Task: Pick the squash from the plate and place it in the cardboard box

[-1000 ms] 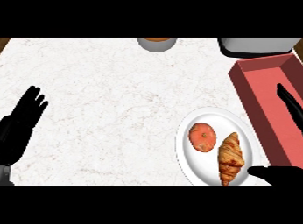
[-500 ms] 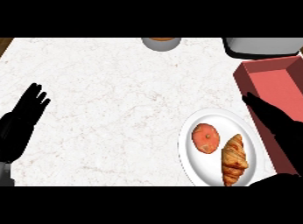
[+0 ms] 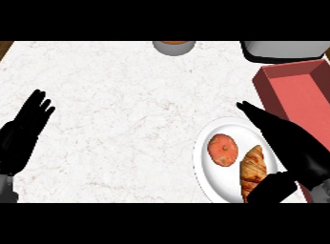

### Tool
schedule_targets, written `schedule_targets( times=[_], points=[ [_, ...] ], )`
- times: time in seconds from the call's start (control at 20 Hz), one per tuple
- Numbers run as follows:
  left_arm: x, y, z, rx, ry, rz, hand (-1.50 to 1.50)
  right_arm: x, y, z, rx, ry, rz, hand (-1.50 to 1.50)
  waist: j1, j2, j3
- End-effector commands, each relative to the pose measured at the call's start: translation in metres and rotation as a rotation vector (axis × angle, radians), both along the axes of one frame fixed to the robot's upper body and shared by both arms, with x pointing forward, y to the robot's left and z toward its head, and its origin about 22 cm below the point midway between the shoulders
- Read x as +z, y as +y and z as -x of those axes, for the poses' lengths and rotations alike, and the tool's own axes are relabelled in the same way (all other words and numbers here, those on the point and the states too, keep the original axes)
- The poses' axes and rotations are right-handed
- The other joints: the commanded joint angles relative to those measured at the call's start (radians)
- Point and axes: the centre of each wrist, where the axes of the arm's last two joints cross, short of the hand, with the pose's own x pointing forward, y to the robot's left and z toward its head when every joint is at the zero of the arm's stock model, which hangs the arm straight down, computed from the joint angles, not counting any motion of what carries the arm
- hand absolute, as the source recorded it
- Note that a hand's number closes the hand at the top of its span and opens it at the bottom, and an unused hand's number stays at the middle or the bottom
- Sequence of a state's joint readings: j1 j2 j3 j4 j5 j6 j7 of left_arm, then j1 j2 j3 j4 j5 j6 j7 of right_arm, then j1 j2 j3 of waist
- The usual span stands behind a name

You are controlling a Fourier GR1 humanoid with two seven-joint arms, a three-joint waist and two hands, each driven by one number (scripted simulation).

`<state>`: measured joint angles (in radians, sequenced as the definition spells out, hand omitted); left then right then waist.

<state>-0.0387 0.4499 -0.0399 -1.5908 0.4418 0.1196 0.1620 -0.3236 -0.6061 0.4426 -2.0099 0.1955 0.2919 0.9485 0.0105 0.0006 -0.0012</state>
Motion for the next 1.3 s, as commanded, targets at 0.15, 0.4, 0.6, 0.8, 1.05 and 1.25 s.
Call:
schedule_targets(
  times=[0.15, 0.4, 0.6, 0.8, 1.05, 1.25],
  points=[
    [0.000, -0.002, 0.015, 0.017, 0.017, -0.013, 0.00, 0.000, 0.012, -0.009, -0.010, 0.101, 0.074, -1.50, -0.005, -0.002, 0.001],
    [-0.009, 0.005, 0.005, 0.031, 0.005, 0.005, 0.00, -0.023, 0.005, -0.001, -0.007, 0.087, 0.061, -1.50, -0.011, -0.001, 0.001],
    [-0.005, -0.003, -0.004, 0.021, 0.004, 0.000, 0.00, -0.018, -0.001, -0.007, 0.005, 0.071, 0.022, -1.50, -0.011, -0.001, 0.001],
    [-0.002, -0.005, -0.003, -0.006, 0.004, 0.005, 0.00, -0.039, 0.016, -0.025, 0.050, 0.047, 0.064, -1.50, -0.006, 0.000, 0.001],
    [0.007, 0.011, -0.008, 0.002, 0.005, 0.000, 0.00, -0.036, 0.018, -0.012, 0.026, 0.028, 0.094, -1.50, -0.010, -0.001, 0.001],
    [0.018, -0.002, 0.009, 0.001, 0.000, 0.009, 0.00, -0.045, 0.033, -0.016, 0.025, 0.060, 0.124, -1.50, -0.005, -0.001, 0.001]
  ],
)
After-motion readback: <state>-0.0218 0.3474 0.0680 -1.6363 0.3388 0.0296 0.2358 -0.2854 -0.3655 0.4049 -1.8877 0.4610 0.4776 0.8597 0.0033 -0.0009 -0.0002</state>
